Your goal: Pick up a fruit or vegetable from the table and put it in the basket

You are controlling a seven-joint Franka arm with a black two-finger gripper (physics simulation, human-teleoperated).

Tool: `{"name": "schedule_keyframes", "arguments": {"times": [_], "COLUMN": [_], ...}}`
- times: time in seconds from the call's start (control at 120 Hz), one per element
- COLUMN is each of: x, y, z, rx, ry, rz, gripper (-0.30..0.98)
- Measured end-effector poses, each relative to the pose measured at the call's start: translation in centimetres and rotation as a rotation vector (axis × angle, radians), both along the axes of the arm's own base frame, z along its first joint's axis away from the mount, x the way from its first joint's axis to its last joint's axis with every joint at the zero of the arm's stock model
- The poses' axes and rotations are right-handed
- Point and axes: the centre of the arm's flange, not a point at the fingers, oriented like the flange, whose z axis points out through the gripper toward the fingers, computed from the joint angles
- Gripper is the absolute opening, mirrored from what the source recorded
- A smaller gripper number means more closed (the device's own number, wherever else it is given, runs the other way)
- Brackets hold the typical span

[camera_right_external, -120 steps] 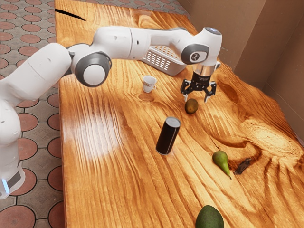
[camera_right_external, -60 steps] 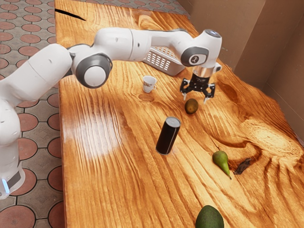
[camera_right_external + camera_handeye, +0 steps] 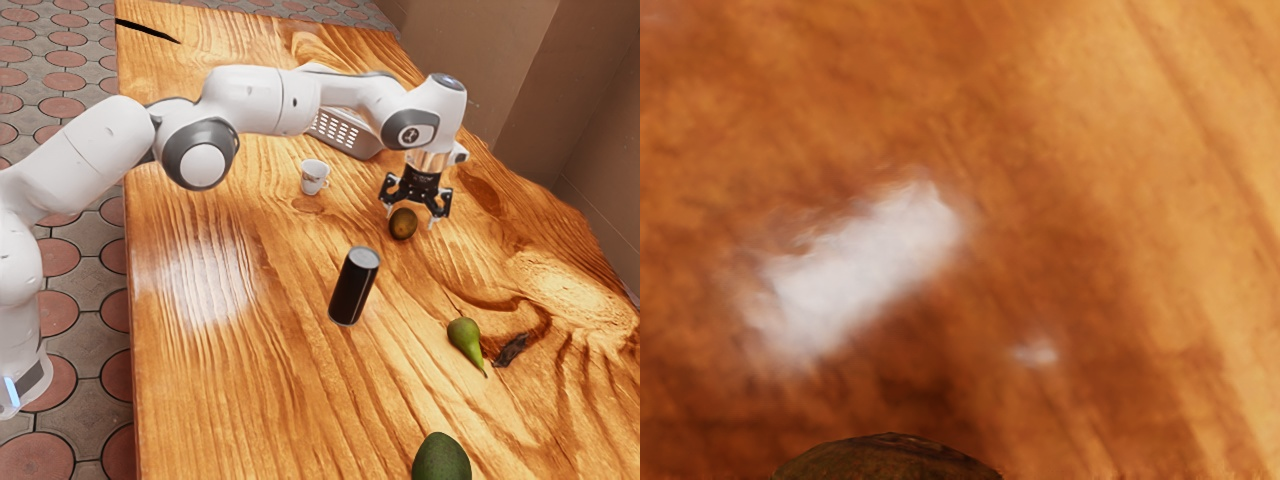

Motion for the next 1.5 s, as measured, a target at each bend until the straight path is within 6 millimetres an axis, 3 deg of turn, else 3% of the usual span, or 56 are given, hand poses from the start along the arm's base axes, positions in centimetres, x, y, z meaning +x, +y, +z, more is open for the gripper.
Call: {"name": "schedule_keyframes", "arguments": {"times": [0.358, 0.683, 0.892, 1.117, 1.208, 1.5], "x": [0.3, 0.3, -0.2, -0.5, -0.6, -1.5], "y": [-1.3, -1.2, -0.2, -0.4, -0.7, -0.2], "z": [-0.8, -1.4, -1.7, -1.7, -0.9, 5.0], "rx": [-0.009, -0.026, -0.001, -0.037, -0.044, -0.039], "ry": [0.006, 0.018, 0.052, 0.079, 0.076, 0.039], "rz": [-0.043, -0.041, -0.011, 0.04, 0.053, 0.102], "gripper": [0.69, 0.69, 0.35, 0.46, 0.31, 0.27]}}
